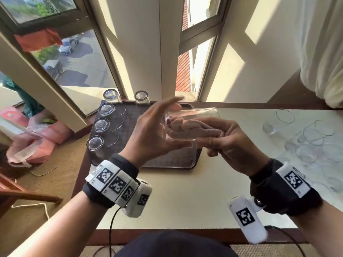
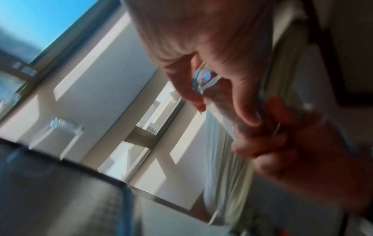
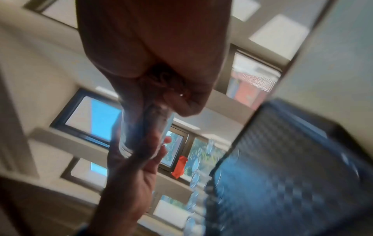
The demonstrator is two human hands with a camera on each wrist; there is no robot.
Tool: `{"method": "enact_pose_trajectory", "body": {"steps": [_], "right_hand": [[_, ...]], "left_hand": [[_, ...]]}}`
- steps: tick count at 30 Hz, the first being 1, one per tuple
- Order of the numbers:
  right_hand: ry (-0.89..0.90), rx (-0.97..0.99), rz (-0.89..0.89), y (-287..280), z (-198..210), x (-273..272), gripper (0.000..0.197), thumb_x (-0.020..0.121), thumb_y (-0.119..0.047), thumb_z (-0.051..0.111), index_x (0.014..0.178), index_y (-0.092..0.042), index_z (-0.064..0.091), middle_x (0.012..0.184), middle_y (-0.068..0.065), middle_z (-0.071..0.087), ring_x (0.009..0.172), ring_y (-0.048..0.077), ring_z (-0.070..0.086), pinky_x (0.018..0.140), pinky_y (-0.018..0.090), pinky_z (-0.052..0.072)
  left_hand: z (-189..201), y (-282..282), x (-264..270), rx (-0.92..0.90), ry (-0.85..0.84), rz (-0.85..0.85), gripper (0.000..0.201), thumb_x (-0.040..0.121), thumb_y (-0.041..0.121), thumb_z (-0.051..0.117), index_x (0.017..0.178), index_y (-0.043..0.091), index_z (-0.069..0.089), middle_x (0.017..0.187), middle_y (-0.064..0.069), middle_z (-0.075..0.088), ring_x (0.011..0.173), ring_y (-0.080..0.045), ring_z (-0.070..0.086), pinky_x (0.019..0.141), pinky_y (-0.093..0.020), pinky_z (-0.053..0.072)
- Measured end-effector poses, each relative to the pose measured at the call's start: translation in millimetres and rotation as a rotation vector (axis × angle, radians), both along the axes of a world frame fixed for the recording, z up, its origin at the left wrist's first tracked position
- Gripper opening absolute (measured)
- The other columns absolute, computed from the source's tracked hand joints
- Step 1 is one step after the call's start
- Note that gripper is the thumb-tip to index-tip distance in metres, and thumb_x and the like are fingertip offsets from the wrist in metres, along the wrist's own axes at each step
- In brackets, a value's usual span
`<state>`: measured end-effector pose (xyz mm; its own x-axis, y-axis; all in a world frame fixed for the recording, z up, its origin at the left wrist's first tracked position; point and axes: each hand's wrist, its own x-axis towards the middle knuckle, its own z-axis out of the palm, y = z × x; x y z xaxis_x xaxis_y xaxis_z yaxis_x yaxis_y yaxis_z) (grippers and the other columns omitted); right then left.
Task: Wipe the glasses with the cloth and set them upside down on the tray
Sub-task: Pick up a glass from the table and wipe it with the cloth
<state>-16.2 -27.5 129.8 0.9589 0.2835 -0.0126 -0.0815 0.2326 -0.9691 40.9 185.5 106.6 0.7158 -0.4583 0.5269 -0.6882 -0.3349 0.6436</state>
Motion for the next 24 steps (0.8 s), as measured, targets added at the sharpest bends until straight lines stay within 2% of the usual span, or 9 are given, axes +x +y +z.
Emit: {"method": "enact_pose_trajectory", "body": {"steps": [3,5,8,11,15,17,20,22,24], "right_hand": [[-0.204,-0.140,-0.073,0.0,1.7,6.1,0.049,0.074,0.011,0.071,0.122,0.008,0.062,0.110,0.017,0.069,0.095,0.011,0.069,0.080,0.020,0.054],[-0.227,-0.182,-0.055,-0.2,2.0,8.9,0.046,0.073,0.008,0.073,0.118,0.001,0.066,0.114,0.013,0.070,0.108,0.018,0.067,0.091,0.026,0.053],[-0.060,-0.066,0.003,9.0,7.4,5.7,0.051,0.076,0.027,0.059,0.118,-0.001,0.062,0.095,-0.005,0.075,0.085,0.004,0.070,0.067,0.012,0.052],[0.100,0.021,0.038,5.0,11.0,5.5,0.034,0.078,0.015,0.058,0.109,0.002,0.067,0.092,-0.002,0.075,0.068,0.005,0.065,0.041,0.013,0.038],[0.072,-0.089,0.044,-4.8,11.2,9.8,0.029,0.078,-0.007,0.064,0.103,-0.015,0.077,0.087,-0.001,0.071,0.062,0.015,0.046,0.042,0.023,0.032],[-0.026,-0.102,-0.007,-3.5,14.9,10.9,0.031,0.080,-0.003,0.064,0.109,-0.003,0.072,0.088,0.004,0.072,0.060,0.012,0.050,0.046,0.022,0.040],[-0.239,-0.184,-0.016,0.9,13.0,13.0,0.043,0.078,0.005,0.067,0.120,0.006,0.062,0.108,0.017,0.069,0.092,0.013,0.069,0.078,0.022,0.055],[-0.242,-0.215,-0.014,6.0,8.1,15.4,0.045,0.078,0.008,0.070,0.122,0.003,0.061,0.111,0.017,0.068,0.097,0.010,0.069,0.081,0.019,0.054],[-0.125,-0.180,-0.013,14.0,4.3,15.2,0.041,0.080,0.013,0.067,0.119,-0.001,0.066,0.103,0.015,0.070,0.073,0.004,0.065,0.058,0.014,0.051]], "left_hand": [[3.7,2.7,-0.1,-0.330,0.822,-0.248,0.093,0.054,0.039,0.095,0.133,0.010,0.054,0.112,-0.006,0.072,0.089,-0.011,0.072,0.074,-0.022,0.058],[1.6,5.3,1.0,-0.481,1.019,-0.274,0.074,0.060,0.044,0.092,0.119,0.009,0.065,0.091,-0.005,0.072,0.064,-0.012,0.066,0.056,-0.021,0.053],[8.4,1.3,-7.0,-0.434,0.808,-0.121,0.053,0.067,0.031,0.092,0.110,0.009,0.071,0.080,-0.003,0.072,0.054,-0.013,0.064,0.049,-0.021,0.051],[12.3,0.3,-13.6,-0.226,0.304,-0.022,0.064,0.065,0.026,0.092,0.120,0.005,0.066,0.104,-0.002,0.076,0.084,-0.010,0.074,0.075,-0.022,0.059],[2.5,1.3,-12.4,-0.028,-0.161,0.007,0.066,0.067,0.026,0.093,0.121,0.003,0.063,0.118,-0.006,0.067,0.104,-0.009,0.065,0.094,-0.011,0.046],[2.8,0.5,-10.5,-0.164,0.107,-0.021,0.075,0.065,0.026,0.094,0.128,0.013,0.055,0.122,-0.002,0.066,0.103,-0.009,0.068,0.090,-0.018,0.052],[11.5,-1.2,-9.4,-0.472,0.906,-0.189,0.089,0.057,0.040,0.095,0.131,0.014,0.052,0.105,0.000,0.070,0.070,-0.013,0.069,0.061,-0.023,0.057],[8.2,-2.6,-7.1,-0.554,1.043,-0.134,0.080,0.056,0.044,0.093,0.119,0.009,0.060,0.086,0.001,0.069,0.054,-0.008,0.059,0.047,-0.020,0.048],[8.8,-2.5,-7.3,-0.525,0.925,-0.047,0.061,0.064,0.031,0.090,0.112,0.007,0.062,0.081,0.001,0.069,0.052,-0.006,0.059,0.045,-0.019,0.046]]}}
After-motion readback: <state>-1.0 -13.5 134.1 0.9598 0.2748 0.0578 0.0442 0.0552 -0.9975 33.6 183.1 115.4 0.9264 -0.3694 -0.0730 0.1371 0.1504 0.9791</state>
